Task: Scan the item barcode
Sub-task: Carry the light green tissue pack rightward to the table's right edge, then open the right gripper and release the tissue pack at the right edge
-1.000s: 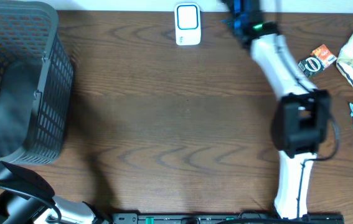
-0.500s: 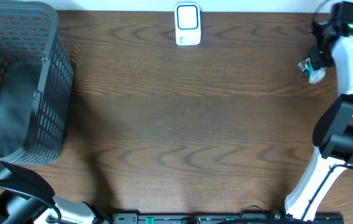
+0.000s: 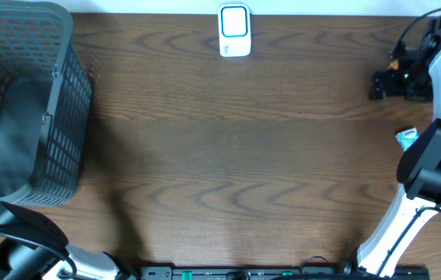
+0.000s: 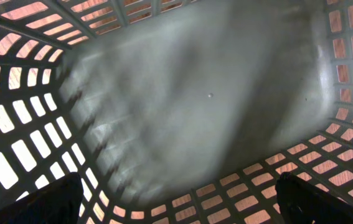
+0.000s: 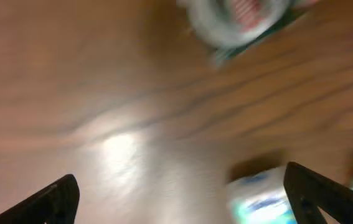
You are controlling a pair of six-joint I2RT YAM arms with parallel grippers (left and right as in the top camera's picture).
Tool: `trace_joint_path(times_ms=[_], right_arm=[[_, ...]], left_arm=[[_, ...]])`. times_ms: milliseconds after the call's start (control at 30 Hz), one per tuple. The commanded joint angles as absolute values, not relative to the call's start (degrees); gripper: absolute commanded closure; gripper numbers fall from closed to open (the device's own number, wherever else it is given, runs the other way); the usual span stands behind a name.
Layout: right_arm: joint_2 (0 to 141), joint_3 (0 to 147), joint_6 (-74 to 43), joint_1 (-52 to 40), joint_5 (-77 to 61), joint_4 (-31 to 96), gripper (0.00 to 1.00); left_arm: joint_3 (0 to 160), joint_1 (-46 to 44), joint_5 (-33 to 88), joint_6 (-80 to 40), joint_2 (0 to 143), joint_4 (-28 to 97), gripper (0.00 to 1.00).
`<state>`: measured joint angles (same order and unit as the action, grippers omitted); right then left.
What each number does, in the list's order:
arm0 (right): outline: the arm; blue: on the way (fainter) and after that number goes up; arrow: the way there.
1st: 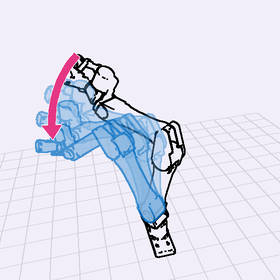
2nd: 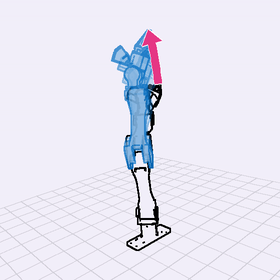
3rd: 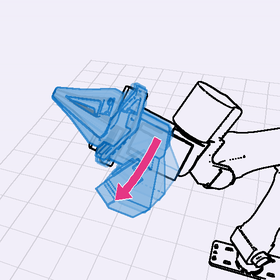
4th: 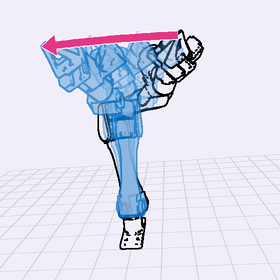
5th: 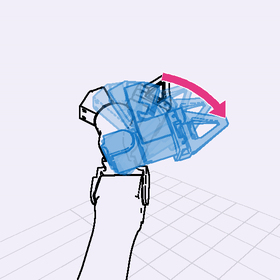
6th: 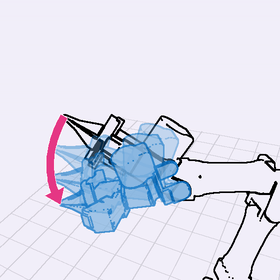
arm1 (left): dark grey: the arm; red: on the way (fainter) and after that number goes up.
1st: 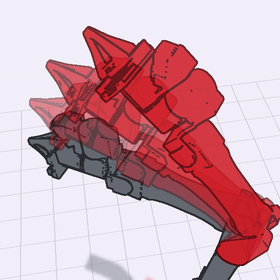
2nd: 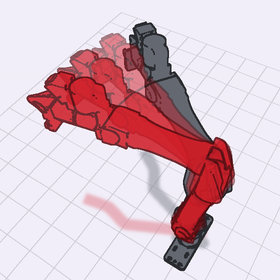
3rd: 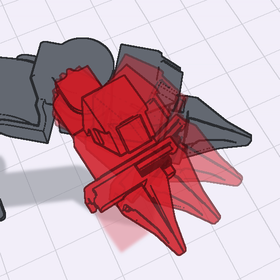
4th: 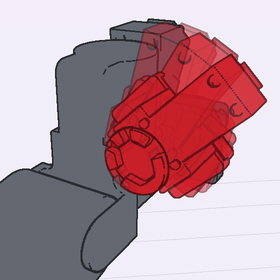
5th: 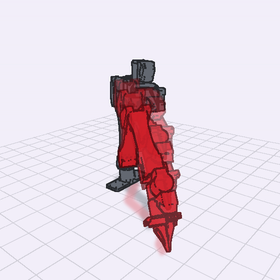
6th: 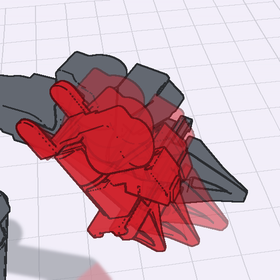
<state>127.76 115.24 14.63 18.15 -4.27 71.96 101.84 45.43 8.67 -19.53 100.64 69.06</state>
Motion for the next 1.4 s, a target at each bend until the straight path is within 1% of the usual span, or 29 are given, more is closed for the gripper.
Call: trace_joint_path(times_ms=[0, 33, 100, 200, 333, 367, 400, 433, 467, 600, 767, 800, 833, 867, 967, 1033, 1067, 1100, 1233, 1367], right_arm=[[127.42, 115.39, 13.72, 17.47, -12.78, 79.59, 0.01], [127.42, 115.20, 13.74, 17.47, -12.32, 83.53, 0.01], [127.42, 114.43, 13.74, 17.50, -12.36, 86.39, 0.01], [127.42, 112.97, 13.72, 17.45, -12.58, 87.81, 0.01], [127.42, 110.89, 13.80, 17.47, -19.05, 88.68, 0.01], [127.42, 110.43, 13.89, 17.47, -18.87, 88.36, 0.01], [127.42, 109.73, 13.93, 17.47, -18.00, 87.88, 0.24], [127.42, 107.46, 6.96, 17.85, -11.90, 87.11, 0.89], [127.42, 106.43, 2.81, 18.02, -8.36, 86.72, 0.92], [127.42, 102.50, -9.80, 18.92, 5.08, 85.03, 0.93], [127.42, 97.76, -15.88, 20.47, 14.17, 81.34, 0.94], [127.42, 96.92, -17.43, 20.86, 16.08, 80.12, 0.93], [127.42, 96.20, -18.87, 21.26, 17.50, 78.96, 0.89], [127.42, 95.55, -19.84, 21.71, 18.44, 77.78, 0.88], [127.42, 93.78, -19.90, 23.40, 18.59, 73.43, 0.84], [127.42, 93.27, -19.68, 24.64, 18.81, 70.87, 0.88], [127.42, 93.27, -19.68, 25.19, 18.79, 69.76, 0.92], [127.42, 93.27, -19.68, 25.71, 18.74, 68.31, 0.99], [127.42, 93.27, -19.62, 26.85, 16.36, 62.00, 0.99], [127.42, 93.27, -16.91, 26.89, 12.27, 54.63, 0.98]], left_arm=[[101.73, 45.58, 8.47, -19.79, 100.95, 69.36, 0.02], [101.73, 45.58, 8.47, -19.79, 100.95, 69.36, 0.02], [101.73, 45.58, 8.47, -19.79, 100.95, 69.36, 0.02], [101.73, 45.58, 8.47, -19.79, 100.95, 69.36, 0.02], [101.73, 45.58, 8.47, -19.79, 100.95, 69.36, 0.02], [101.73, 45.58, 8.47, -19.79, 100.95, 69.36, 0.02], [101.73, 45.58, 8.47, -19.79, 100.95, 69.36, 0.02], [101.73, 45.58, 8.47, -19.79, 100.95, 69.36, 0.02], [101.73, 45.58, 8.49, -19.79, 100.95, 69.36, 0.02], [101.73, 45.58, 8.47, -19.79, 100.95, 69.36, 0.02], [101.73, 45.58, 8.49, -19.79, 100.95, 69.36, 0.02], [101.73, 45.58, 8.47, -19.79, 100.95, 69.36, 0.02], [101.73, 45.58, 8.47, -19.79, 100.95, 69.36, 0.02], [101.73, 45.58, 8.47, -19.79, 100.95, 69.36, 0.02], [101.73, 45.58, 8.47, -19.79, 100.95, 69.36, 0.02], [101.73, 45.58, 8.49, -19.79, 100.95, 69.36, 0.02], [101.73, 45.58, 8.47, -19.79, 100.95, 69.36, 0.02], [101.73, 45.58, 8.47, -19.79, 100.95, 69.36, 0.02], [101.73, 45.58, 8.47, -19.79, 100.95, 69.36, 0.02], [101.73, 45.58, 8.49, -19.79, 100.95, 69.36, 0.03]])
